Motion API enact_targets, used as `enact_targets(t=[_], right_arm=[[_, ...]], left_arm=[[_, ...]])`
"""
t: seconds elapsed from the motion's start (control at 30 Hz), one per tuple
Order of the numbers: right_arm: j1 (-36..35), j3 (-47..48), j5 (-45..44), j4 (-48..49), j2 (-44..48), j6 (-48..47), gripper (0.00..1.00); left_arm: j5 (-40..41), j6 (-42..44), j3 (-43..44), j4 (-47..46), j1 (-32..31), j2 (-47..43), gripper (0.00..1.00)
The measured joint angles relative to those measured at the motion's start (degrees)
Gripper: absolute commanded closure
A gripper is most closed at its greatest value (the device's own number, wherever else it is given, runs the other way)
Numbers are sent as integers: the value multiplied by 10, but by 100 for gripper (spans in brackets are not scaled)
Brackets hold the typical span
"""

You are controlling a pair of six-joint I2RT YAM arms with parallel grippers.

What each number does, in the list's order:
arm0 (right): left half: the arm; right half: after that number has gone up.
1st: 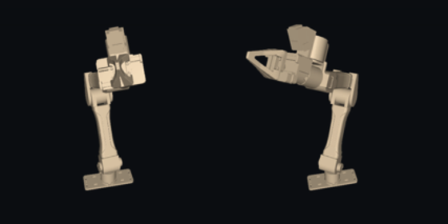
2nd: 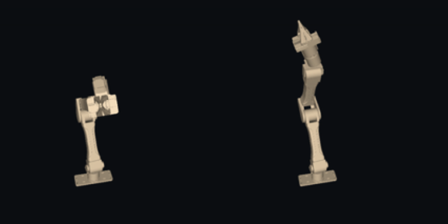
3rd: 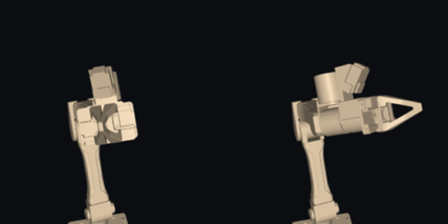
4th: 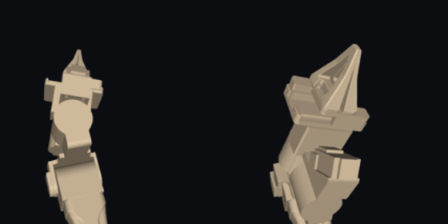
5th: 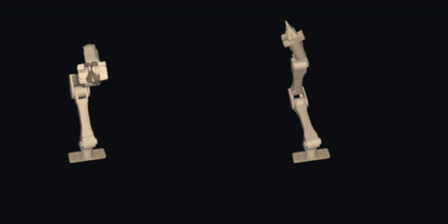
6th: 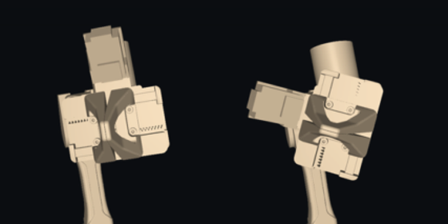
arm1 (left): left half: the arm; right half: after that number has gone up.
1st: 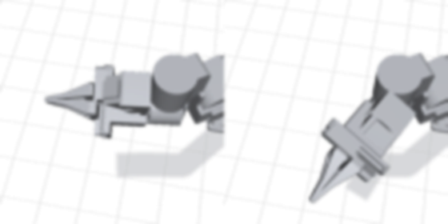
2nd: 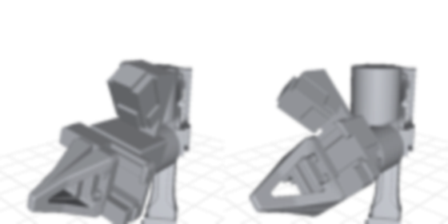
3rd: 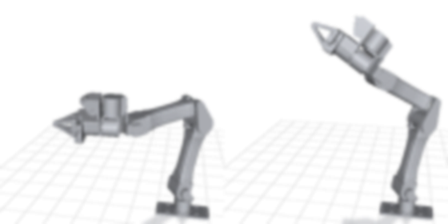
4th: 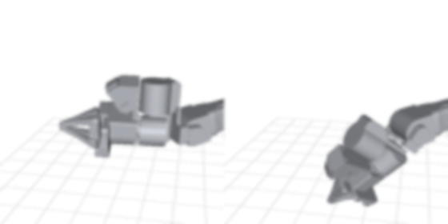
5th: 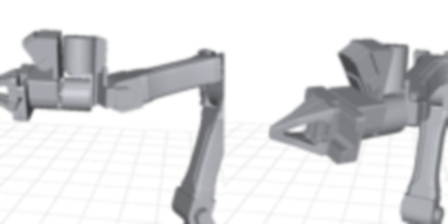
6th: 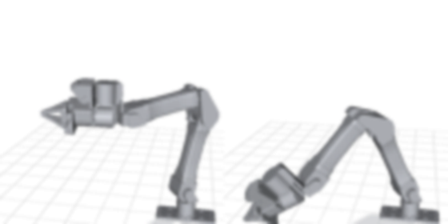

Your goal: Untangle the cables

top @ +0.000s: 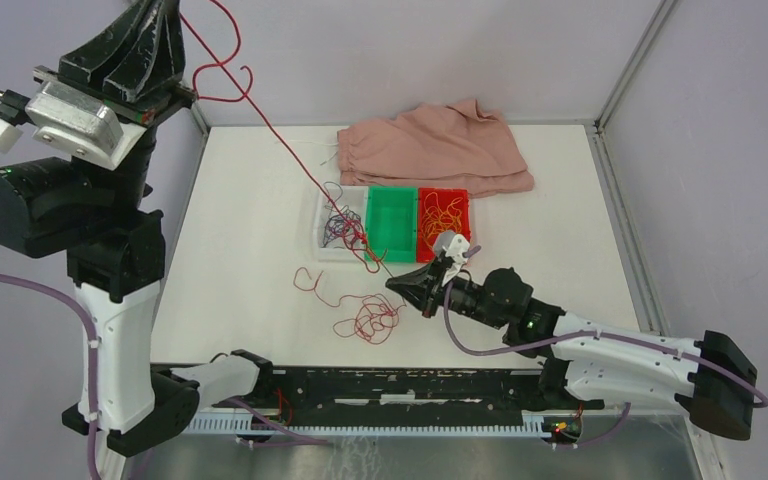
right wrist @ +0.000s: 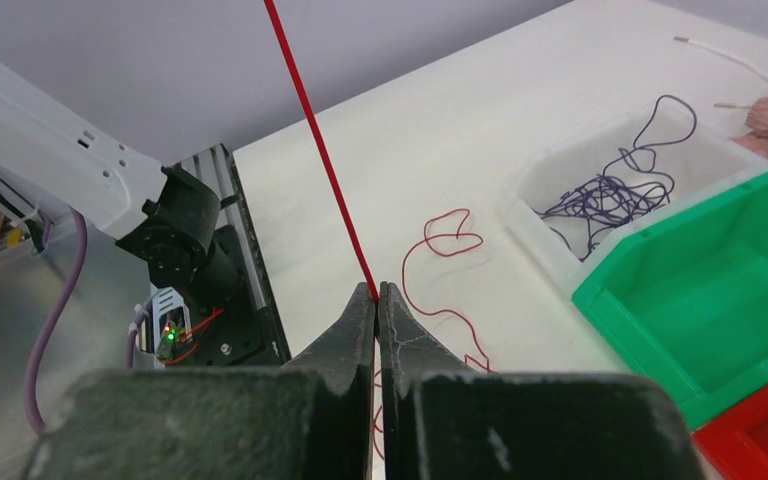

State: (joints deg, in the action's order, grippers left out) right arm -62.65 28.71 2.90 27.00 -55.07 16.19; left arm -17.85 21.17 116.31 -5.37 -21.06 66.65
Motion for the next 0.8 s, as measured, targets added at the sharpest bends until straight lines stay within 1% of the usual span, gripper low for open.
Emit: enact_targets(t=[0.13,0.17,0.2,0.23,0.3,0.37,0.4,0.5,0.57,0.67,0.8], right_arm=[[5,0,-6,1,23,3,99],[6,0,-6,1,29,4,96],[8,0,-4,-1,34,5,75],[9,0,0,-2,37,5,59],[11,5,7,-26,36,9,39],[12,21,16,-76,16,5,25],[13,32,21,-97,1,7,21],[13,98,29,-157,-40,3,19],[13,176,34,-182,-67,-7,19],[13,276,47,-177,-97,-22,20],[13,391,82,-156,-149,-32,21]], left_arm=[[46,26,-4,-51,-1,12,97],[50,27,-3,-58,-1,14,97],[52,26,2,-56,-1,16,97],[48,24,15,-45,-1,20,97],[26,5,27,-35,0,20,97],[-12,-24,6,-40,1,-3,97],[-42,-42,-12,-39,2,-19,97],[-119,-88,-53,-30,2,-59,97],[-155,-111,-63,-20,2,-78,97],[-194,-136,-69,-7,2,-83,97],[-216,-153,-83,12,2,-78,97]])
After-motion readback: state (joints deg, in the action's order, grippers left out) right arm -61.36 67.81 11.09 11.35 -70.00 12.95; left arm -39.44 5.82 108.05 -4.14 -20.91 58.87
